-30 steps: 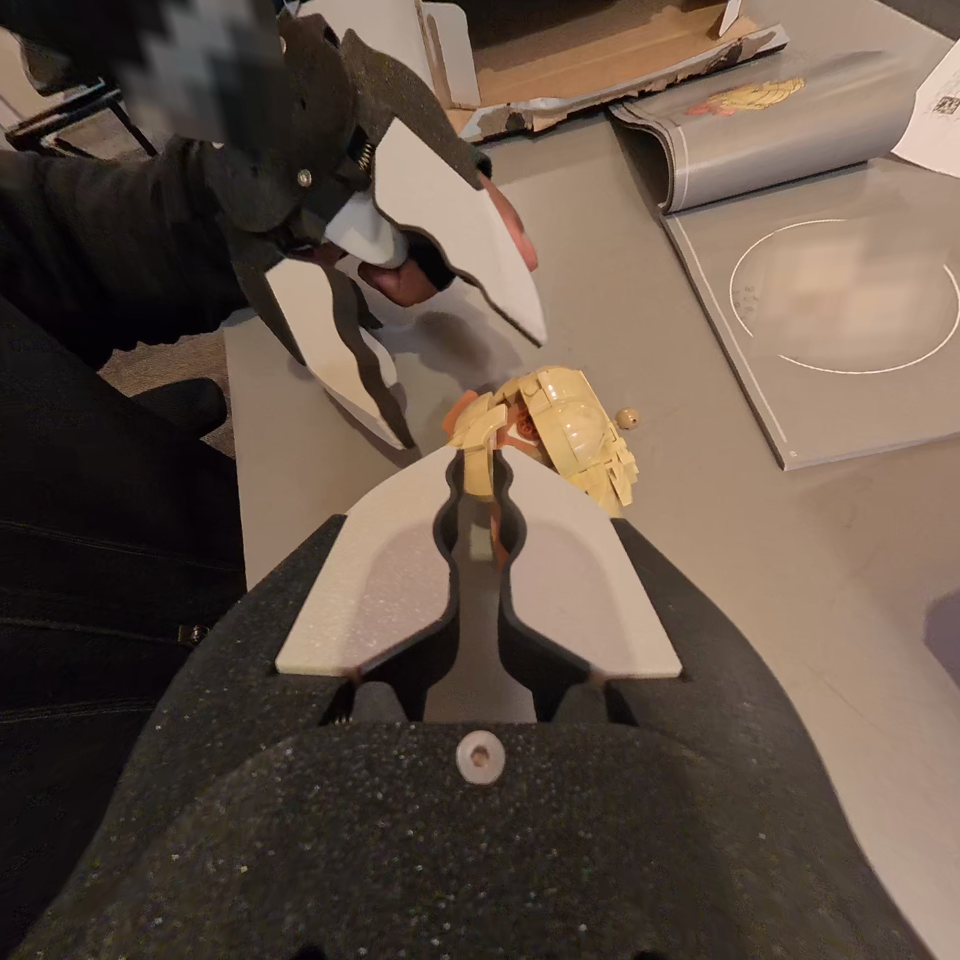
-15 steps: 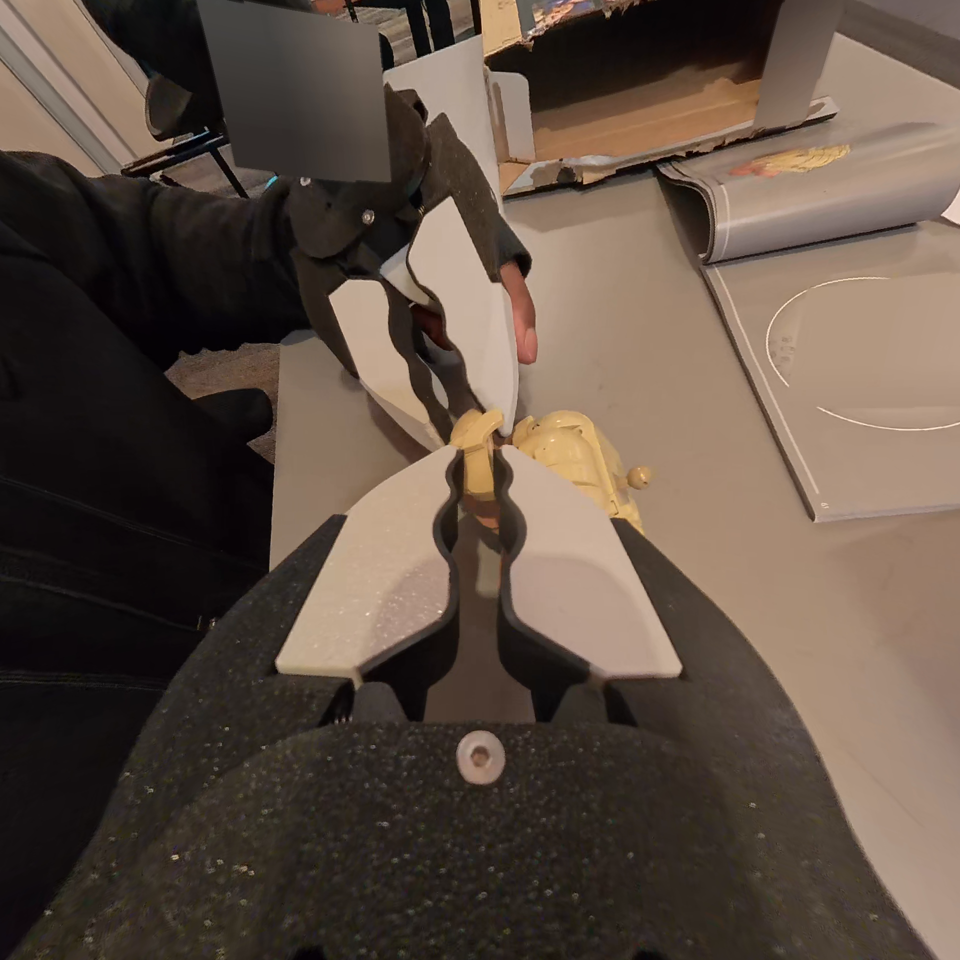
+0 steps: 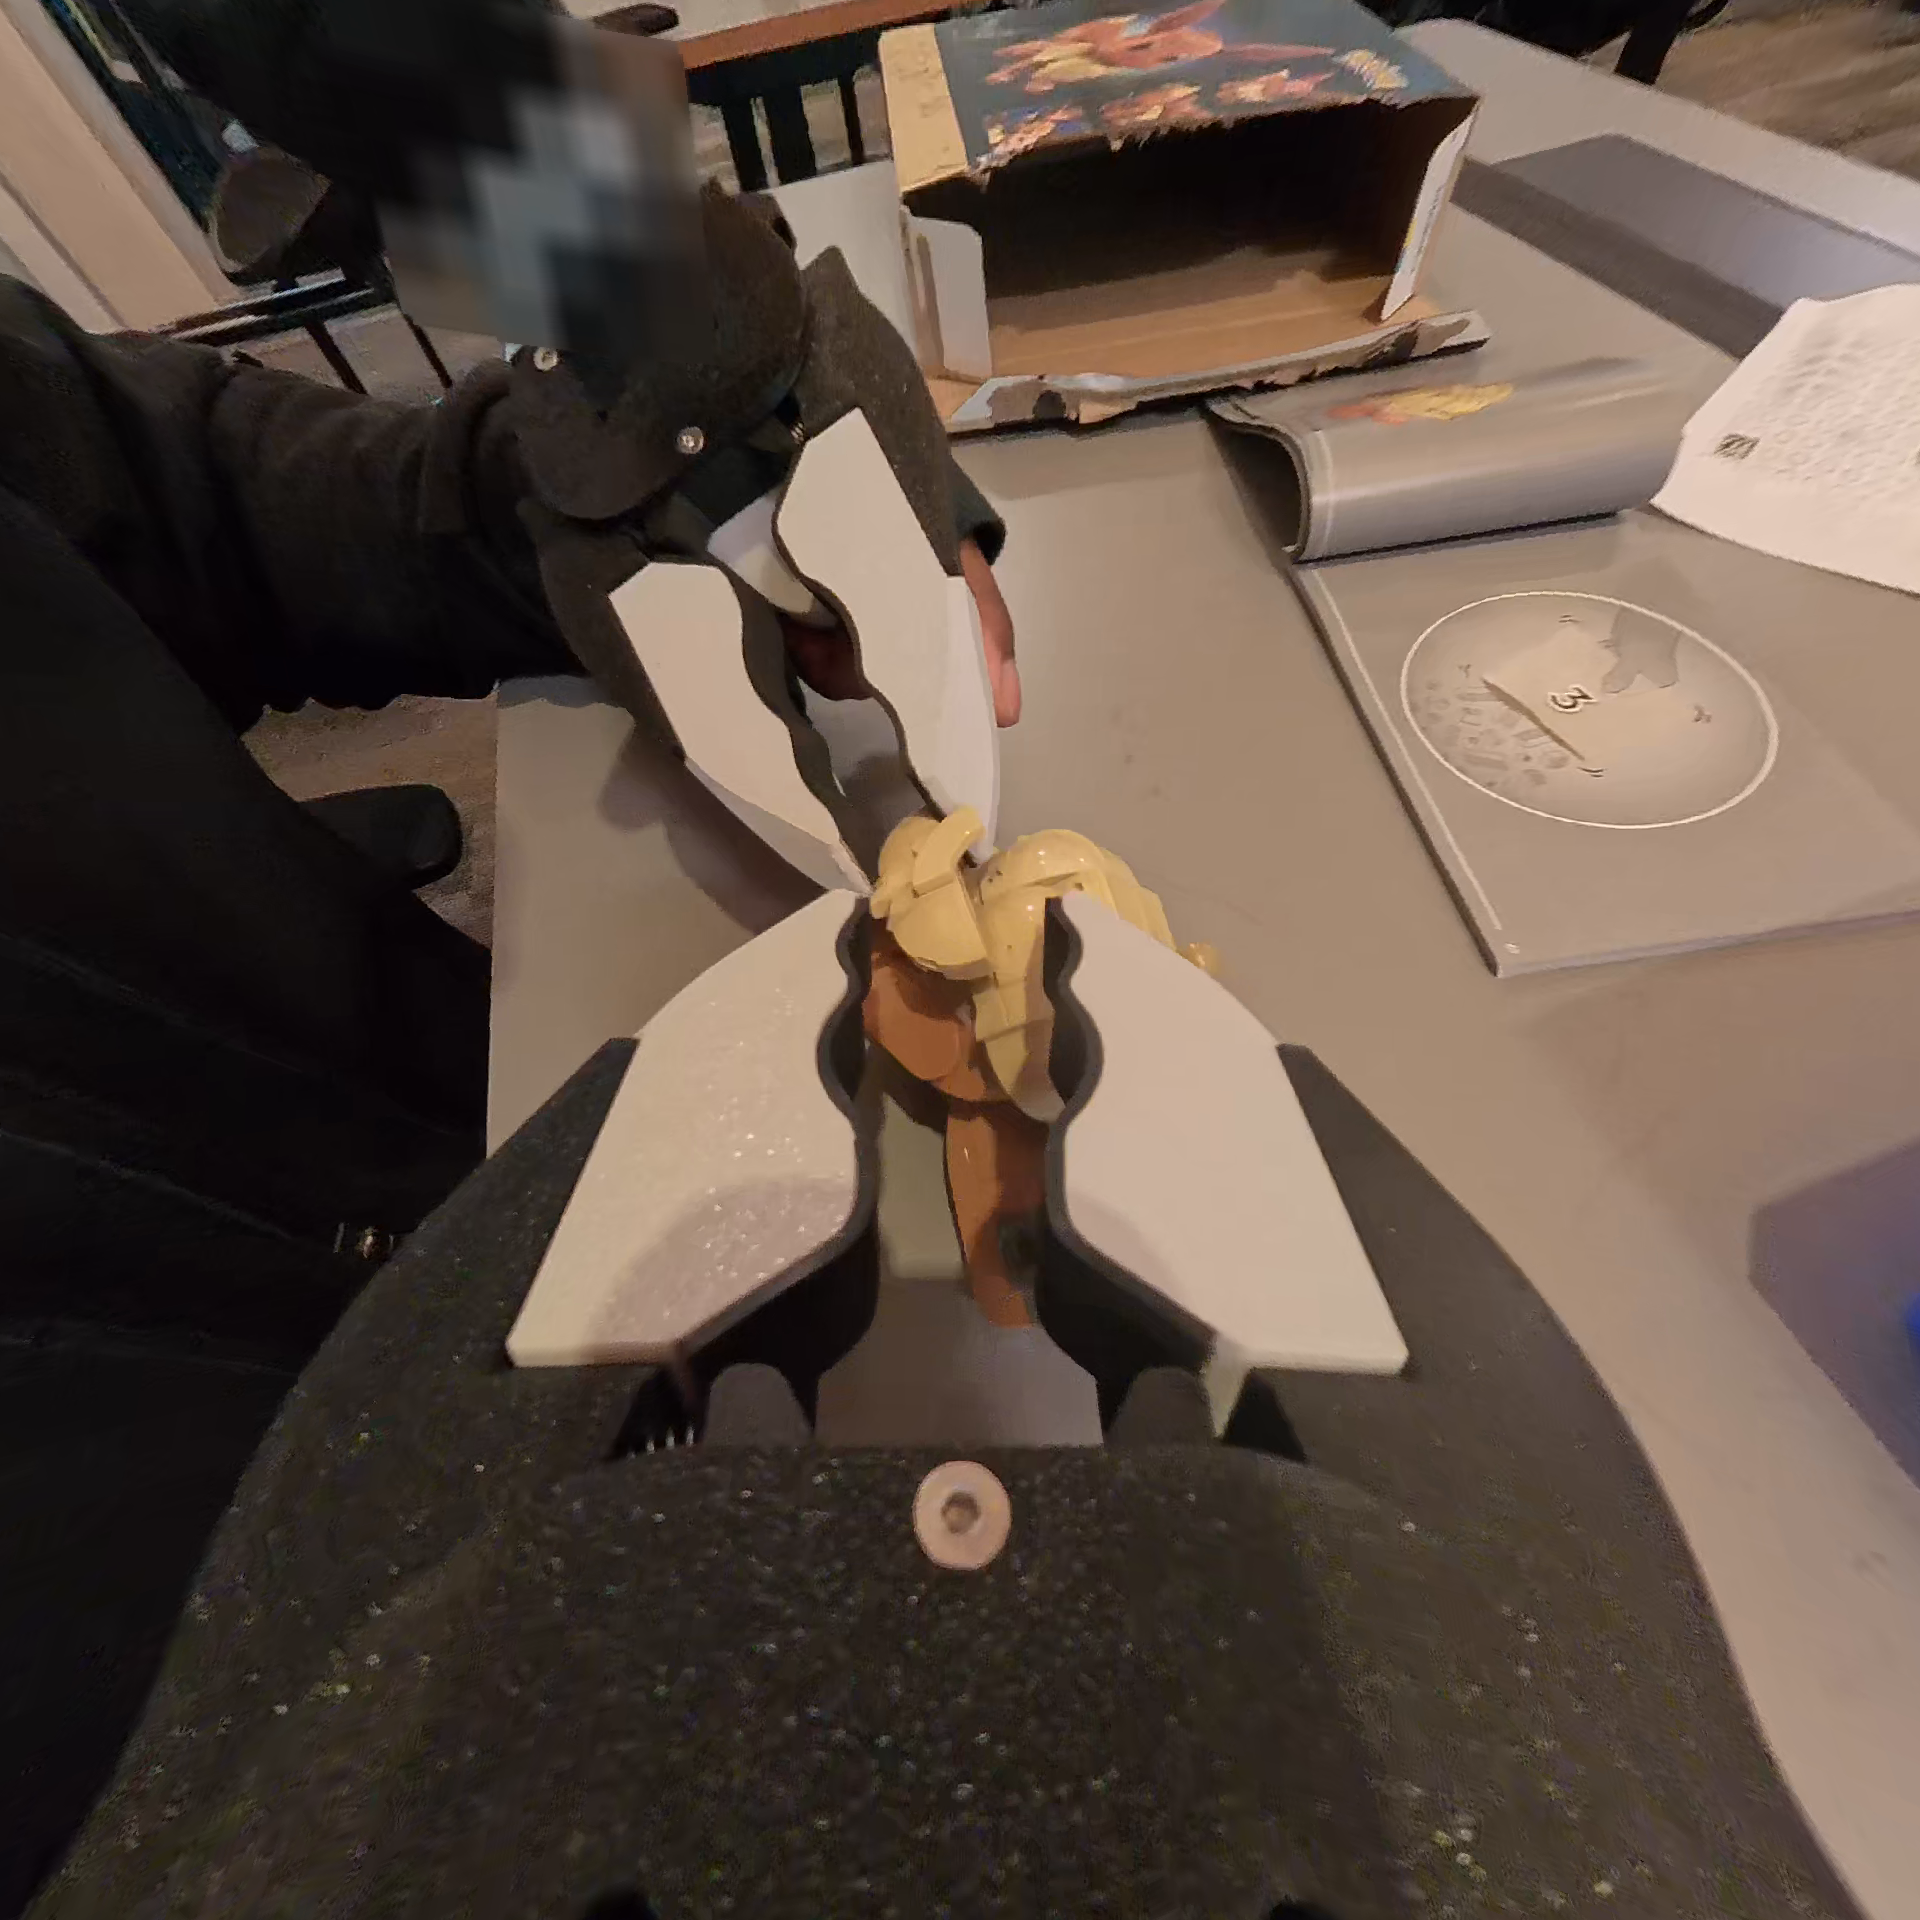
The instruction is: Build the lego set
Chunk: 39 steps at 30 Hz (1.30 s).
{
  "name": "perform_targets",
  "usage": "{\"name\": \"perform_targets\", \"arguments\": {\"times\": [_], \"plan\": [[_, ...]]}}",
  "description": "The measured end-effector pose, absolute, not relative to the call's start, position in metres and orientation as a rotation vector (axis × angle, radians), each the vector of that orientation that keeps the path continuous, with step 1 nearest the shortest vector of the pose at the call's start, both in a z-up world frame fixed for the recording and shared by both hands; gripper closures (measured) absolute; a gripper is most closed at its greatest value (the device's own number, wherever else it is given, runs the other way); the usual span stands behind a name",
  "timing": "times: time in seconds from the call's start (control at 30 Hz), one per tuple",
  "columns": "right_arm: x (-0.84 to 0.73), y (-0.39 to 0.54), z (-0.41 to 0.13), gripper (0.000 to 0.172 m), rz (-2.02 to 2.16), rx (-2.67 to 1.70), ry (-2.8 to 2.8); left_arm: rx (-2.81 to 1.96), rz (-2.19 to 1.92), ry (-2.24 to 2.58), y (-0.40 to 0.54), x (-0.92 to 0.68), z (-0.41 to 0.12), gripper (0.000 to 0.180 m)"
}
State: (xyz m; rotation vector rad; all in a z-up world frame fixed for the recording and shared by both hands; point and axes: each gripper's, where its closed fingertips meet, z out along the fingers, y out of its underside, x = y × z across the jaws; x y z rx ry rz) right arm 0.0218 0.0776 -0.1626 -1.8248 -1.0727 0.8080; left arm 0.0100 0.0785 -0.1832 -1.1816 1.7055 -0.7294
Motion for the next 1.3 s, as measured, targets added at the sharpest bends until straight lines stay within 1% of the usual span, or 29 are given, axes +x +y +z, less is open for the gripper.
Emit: {"name": "perform_targets", "arguments": {"times": [0.3,0.53,0.63,1.3], "plan": [[0.049,0.071,-0.173,0.139,0.718,-1.808,-0.997,-1.307,-0.529,1.862,0.07,0.022,-0.193,0.164],[0.05,0.072,-0.183,0.128,0.685,-1.828,-0.964,-1.318,-0.322,1.919,0.071,0.026,-0.189,0.164],[0.049,0.075,-0.181,0.127,0.689,-1.81,-0.959,-1.321,-0.222,1.932,0.074,0.027,-0.188,0.163],[0.052,0.09,-0.181,0.135,0.747,-1.79,-0.861,-1.249,0.18,1.943,0.084,0.035,-0.188,0.161]]}}
